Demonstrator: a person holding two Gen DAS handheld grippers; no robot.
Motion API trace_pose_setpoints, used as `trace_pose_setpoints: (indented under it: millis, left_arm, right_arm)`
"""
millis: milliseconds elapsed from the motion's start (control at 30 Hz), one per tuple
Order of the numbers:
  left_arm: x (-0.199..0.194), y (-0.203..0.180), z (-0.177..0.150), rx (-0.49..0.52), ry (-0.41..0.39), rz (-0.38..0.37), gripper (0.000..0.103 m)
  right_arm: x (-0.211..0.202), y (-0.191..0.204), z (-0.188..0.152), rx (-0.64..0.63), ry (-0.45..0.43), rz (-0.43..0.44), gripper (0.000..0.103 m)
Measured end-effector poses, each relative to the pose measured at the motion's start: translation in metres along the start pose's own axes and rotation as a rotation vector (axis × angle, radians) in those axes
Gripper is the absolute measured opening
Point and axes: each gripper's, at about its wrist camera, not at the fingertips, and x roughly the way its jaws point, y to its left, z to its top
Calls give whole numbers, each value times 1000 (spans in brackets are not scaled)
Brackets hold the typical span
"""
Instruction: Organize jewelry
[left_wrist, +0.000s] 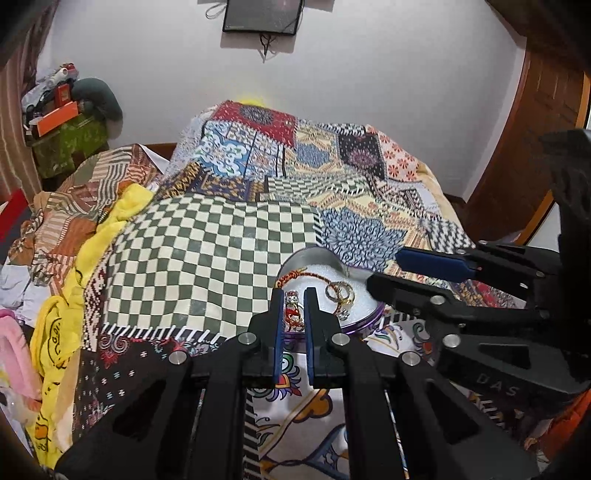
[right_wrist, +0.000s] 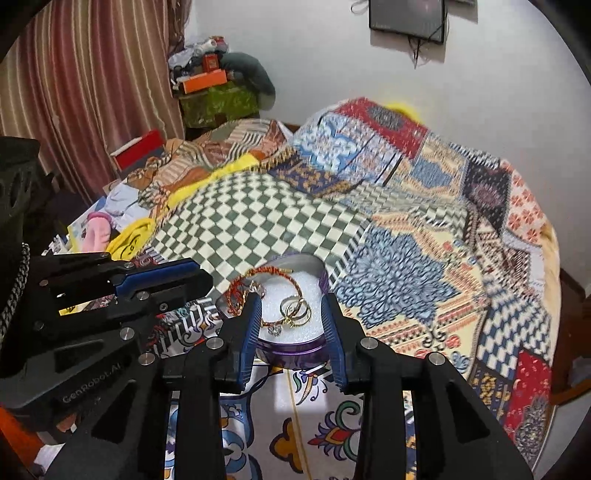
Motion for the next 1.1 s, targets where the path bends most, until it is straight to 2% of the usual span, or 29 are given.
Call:
trace_pose_setpoints:
  millis: [267, 467, 567, 633, 767, 833, 900, 1033, 1100]
  left_arm:
    - [-62, -14, 11, 29, -129, 28, 8]
    - [-135, -38, 16, 74, -303, 55, 10]
    - [-174, -49, 14, 90, -400, 56, 16]
    - [-198, -55, 10, 98, -465, 57, 25]
    - [-244, -69, -5, 117, -595, 75, 35]
    - [-260, -73, -13, 123, -639, 89, 48]
    - [-274, -76, -22, 122, -677, 105, 59]
    - [-288, -77, -33, 107, -705, 125, 80]
    - [-291, -76, -37, 85, -713, 130, 88]
  right_arm:
    - [-72, 5, 7, 28, -162, -46, 30]
    - [-148, 13, 9, 84, -342, -60, 30]
    - [-189, 25, 4, 89, -446, -81, 30]
    - [-215, 36, -3, 84, -520, -98, 30]
    - [-253, 58, -19, 69, -645, -152, 31]
    - [-266, 67, -26, 69, -686, -172, 37]
    - [-274, 74, -33, 74, -720, -192, 55]
    - [-279, 82, -40, 95, -759, -242, 73]
    - [-278, 81, -42, 111, -761, -258, 86]
